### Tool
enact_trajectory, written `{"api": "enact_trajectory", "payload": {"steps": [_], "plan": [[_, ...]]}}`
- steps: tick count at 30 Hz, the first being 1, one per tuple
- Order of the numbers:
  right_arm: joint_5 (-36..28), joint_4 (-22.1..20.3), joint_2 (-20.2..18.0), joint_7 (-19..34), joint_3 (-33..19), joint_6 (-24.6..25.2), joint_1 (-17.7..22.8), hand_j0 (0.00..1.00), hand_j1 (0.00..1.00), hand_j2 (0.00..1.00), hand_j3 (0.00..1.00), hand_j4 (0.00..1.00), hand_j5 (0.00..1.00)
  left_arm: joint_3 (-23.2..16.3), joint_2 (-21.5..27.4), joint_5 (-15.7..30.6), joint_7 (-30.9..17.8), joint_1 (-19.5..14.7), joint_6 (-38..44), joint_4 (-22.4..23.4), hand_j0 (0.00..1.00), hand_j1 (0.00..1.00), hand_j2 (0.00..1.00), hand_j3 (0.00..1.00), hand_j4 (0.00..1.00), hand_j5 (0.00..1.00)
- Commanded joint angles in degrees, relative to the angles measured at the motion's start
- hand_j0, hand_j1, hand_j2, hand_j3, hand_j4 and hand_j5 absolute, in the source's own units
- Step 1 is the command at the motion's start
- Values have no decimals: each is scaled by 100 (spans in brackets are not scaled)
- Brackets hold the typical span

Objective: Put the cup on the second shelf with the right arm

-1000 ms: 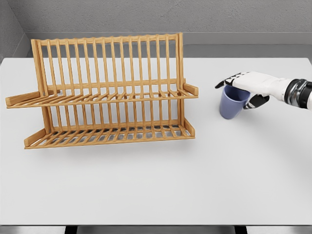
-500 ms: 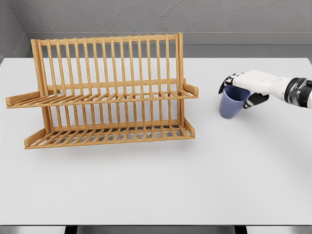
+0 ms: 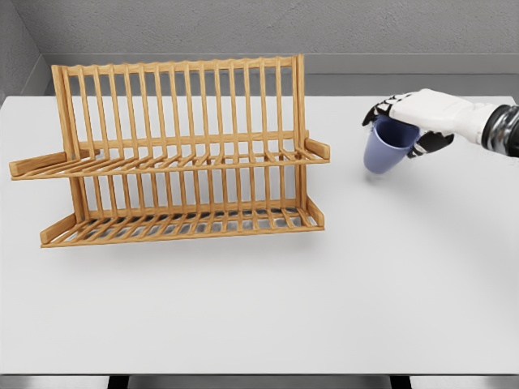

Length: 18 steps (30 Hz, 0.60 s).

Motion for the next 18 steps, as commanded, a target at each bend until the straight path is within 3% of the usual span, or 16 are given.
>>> {"api": "enact_trajectory", "payload": {"steps": [1,18], "plan": [[-32,-108,-17,-6,-165,16,0,64,64,64,64,64,64,5,0,-1,-1,0,0,1,100,100,100,100,100,100],[-41,-521,-34,-6,-578,7,-141,63,63,63,63,63,63,-3,0,-1,-1,0,0,1,100,100,100,100,100,100]]}}
